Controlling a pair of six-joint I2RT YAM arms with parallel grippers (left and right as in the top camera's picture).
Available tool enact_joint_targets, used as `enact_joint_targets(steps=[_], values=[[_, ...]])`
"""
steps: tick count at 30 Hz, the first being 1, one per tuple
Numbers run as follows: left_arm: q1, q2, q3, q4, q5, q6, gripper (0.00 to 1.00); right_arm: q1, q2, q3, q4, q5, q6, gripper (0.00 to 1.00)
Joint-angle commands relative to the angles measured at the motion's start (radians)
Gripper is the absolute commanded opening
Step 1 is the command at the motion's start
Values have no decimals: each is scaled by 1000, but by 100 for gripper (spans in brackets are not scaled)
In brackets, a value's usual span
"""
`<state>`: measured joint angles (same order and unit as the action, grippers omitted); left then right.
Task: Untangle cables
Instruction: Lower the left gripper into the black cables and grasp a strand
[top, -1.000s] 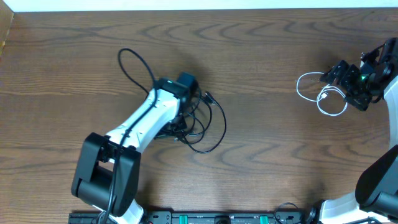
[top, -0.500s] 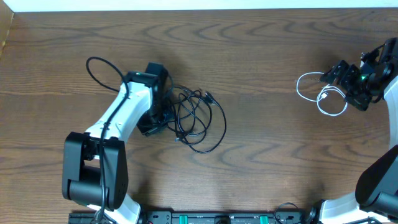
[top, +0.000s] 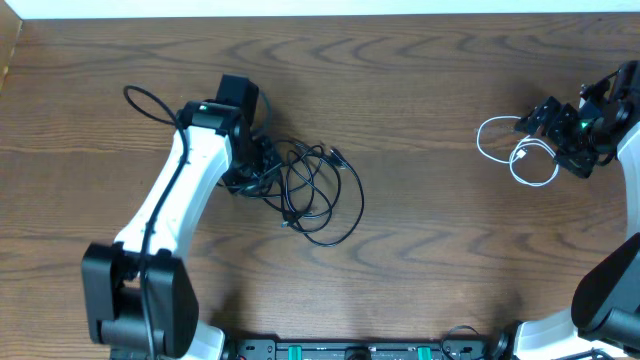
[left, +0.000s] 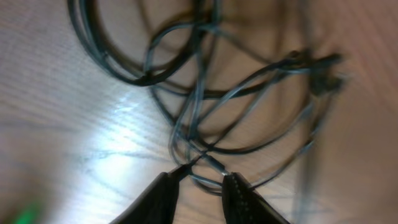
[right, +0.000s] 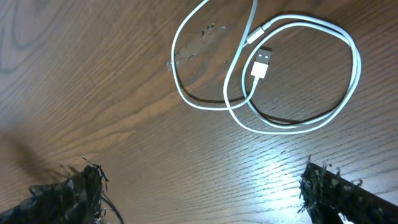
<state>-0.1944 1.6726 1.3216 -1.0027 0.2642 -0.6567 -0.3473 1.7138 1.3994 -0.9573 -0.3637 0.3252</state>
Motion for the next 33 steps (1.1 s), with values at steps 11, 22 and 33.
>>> enact_joint_targets(steps=[11,22,33], values=[[-127,-9,-2,51,-119,-113,60,2,3,8,-1,-5,-12,99],[-217,1,-37,152,-123,-127,60,1,3,8,-1,-5,-12,99],[-211,-91,43,80,-71,-127,75,2,3,8,-1,-5,-12,99]])
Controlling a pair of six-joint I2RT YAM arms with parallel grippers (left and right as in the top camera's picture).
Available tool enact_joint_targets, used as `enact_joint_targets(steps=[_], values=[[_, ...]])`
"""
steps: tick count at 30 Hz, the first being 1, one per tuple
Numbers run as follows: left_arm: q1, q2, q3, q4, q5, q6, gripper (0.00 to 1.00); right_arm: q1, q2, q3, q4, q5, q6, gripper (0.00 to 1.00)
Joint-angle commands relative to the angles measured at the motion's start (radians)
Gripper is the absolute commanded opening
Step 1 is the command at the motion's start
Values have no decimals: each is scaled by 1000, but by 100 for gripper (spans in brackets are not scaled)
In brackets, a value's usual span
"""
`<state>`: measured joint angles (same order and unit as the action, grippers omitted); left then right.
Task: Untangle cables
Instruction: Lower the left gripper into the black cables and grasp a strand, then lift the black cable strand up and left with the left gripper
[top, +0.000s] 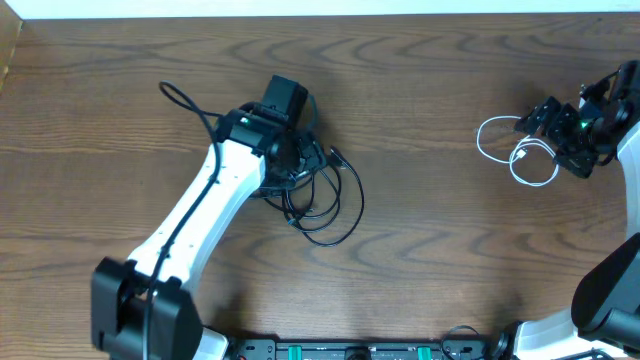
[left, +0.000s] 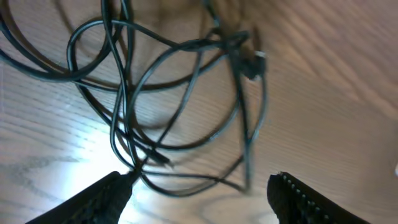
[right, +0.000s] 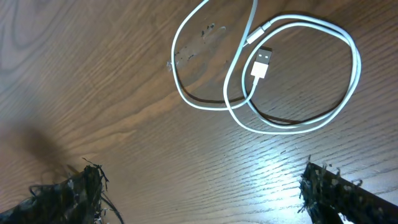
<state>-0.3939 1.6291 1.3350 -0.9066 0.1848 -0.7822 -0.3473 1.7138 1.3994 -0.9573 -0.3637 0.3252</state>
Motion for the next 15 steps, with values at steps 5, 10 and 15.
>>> enact_joint_targets(steps=[5,10,15], values=[[-53,-37,-3,-18,-69,-8,75,2,3,8,-1,-5,-12,99],[-88,19,-11,-5,-145,-75,75,1,3,8,-1,-5,-12,99],[-122,93,-11,42,-144,-81,75,1,3,8,-1,-5,-12,99]])
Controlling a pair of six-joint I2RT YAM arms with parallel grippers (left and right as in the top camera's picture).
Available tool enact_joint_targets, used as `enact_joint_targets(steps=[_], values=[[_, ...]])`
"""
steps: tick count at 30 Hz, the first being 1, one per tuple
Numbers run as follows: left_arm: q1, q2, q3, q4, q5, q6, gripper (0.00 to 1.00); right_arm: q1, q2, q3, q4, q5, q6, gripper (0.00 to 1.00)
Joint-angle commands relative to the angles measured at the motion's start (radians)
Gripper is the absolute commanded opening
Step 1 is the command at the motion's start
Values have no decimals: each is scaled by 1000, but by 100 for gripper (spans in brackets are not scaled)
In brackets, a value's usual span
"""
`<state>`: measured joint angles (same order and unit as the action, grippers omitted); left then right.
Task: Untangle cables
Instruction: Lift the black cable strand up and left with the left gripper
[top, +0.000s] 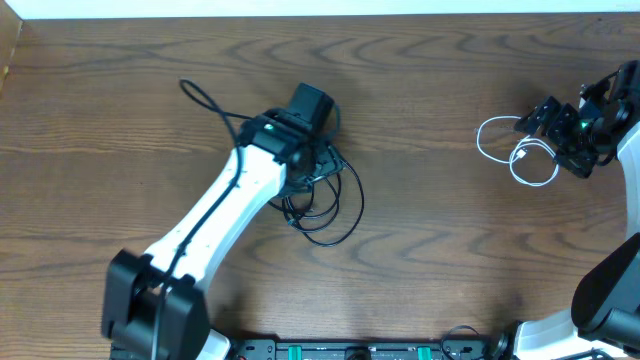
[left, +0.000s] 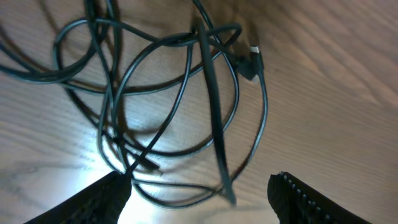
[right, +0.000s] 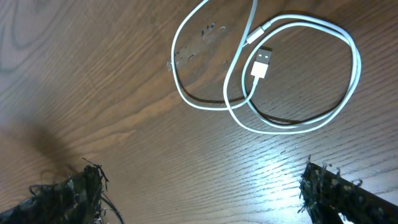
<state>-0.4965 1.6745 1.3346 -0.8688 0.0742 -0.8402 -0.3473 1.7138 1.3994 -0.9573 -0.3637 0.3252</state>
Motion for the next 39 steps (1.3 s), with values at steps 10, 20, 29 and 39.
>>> enact_joint_targets(steps=[10,20,29,39], values=[[-25,67,-3,11,19,94,24,2,3,8,-1,-5,-12,99],[60,-248,2,-43,22,128,7,2,3,8,-1,-5,-12,99],[204,-565,2,-188,-15,143,8,1,3,8,-1,-5,-12,99],[238,-680,-3,-456,-270,166,8,1,3,8,-1,-5,-12,99]])
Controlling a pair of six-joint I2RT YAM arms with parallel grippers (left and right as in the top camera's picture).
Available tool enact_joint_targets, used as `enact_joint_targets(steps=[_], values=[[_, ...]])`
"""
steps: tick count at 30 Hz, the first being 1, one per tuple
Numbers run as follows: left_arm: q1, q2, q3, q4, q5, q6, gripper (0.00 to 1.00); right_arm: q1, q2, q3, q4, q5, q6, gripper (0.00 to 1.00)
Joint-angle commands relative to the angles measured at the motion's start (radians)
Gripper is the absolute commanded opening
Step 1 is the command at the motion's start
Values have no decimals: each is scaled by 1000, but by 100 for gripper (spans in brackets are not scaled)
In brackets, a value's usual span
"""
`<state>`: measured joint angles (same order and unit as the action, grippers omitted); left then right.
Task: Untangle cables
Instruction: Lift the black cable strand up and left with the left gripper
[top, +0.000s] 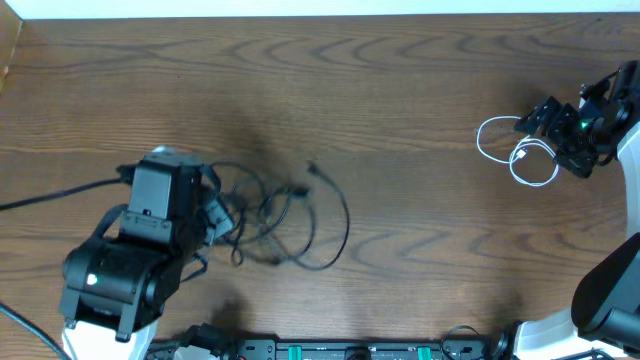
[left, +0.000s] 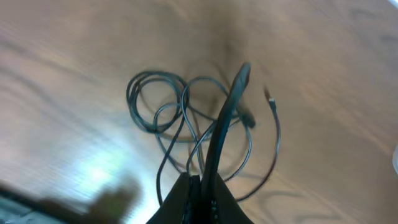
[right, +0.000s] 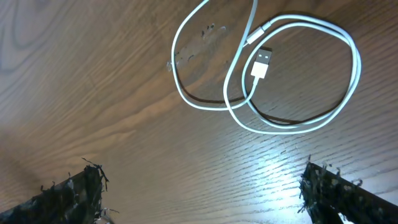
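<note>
A tangle of black cable (top: 282, 214) lies on the wooden table left of centre, one plug end (top: 311, 168) sticking out at the upper right. My left gripper (top: 214, 214) sits at the tangle's left edge. In the left wrist view that gripper (left: 202, 194) is shut on one black strand (left: 227, 106), which rises taut from the jaws above the loops (left: 163, 106) on the table. A coiled white USB cable (top: 519, 150) lies apart at the far right. My right gripper (right: 202, 194) hovers open over the white cable (right: 268, 74), touching nothing.
The table's far edge (top: 320, 14) runs along the top of the overhead view. The left arm's body (top: 125, 265) fills the front left corner. Bare wood (top: 420, 200) separates the black tangle from the white cable.
My left gripper was open over the tangle; it is now shut on a black strand and stands further back toward the front left, higher up. The tangle has shifted left. The right arm is unchanged.
At first my left jaws stood narrowly apart at strands on the tangle's left side. Then the gripper was wide open over the tangle, and a little further right after that. Now it is shut on one strand, drawn back left. The white cable never moved.
</note>
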<state>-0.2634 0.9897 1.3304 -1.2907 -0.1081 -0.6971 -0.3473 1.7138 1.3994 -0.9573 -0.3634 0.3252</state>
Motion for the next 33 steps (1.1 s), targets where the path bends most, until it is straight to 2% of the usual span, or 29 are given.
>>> enact_joint_targets(steps=[1,6,13,18,19,21,24,26,29,33], values=[[5,10,-1,-46,-87,23,8,2,3,8,-1,-5,-12,99],[5,46,-3,-73,-87,24,8,2,3,8,-1,-5,-12,99],[5,125,-3,-74,-84,24,8,2,3,8,102,5,-6,99],[5,200,-3,-74,9,25,8,2,3,8,96,-32,1,99],[5,235,-3,-74,60,31,8,2,3,8,92,-92,17,99],[5,271,-3,-74,68,31,8,2,3,8,57,-127,19,99],[5,326,-3,-61,68,31,8,4,3,4,-82,-148,18,99],[4,364,-3,-51,71,31,8,19,3,-9,-148,-191,-42,99],[4,414,-3,-29,72,32,8,71,3,-34,-203,-220,-217,99],[4,451,-3,64,85,60,8,175,3,-87,-205,-238,-238,99]])
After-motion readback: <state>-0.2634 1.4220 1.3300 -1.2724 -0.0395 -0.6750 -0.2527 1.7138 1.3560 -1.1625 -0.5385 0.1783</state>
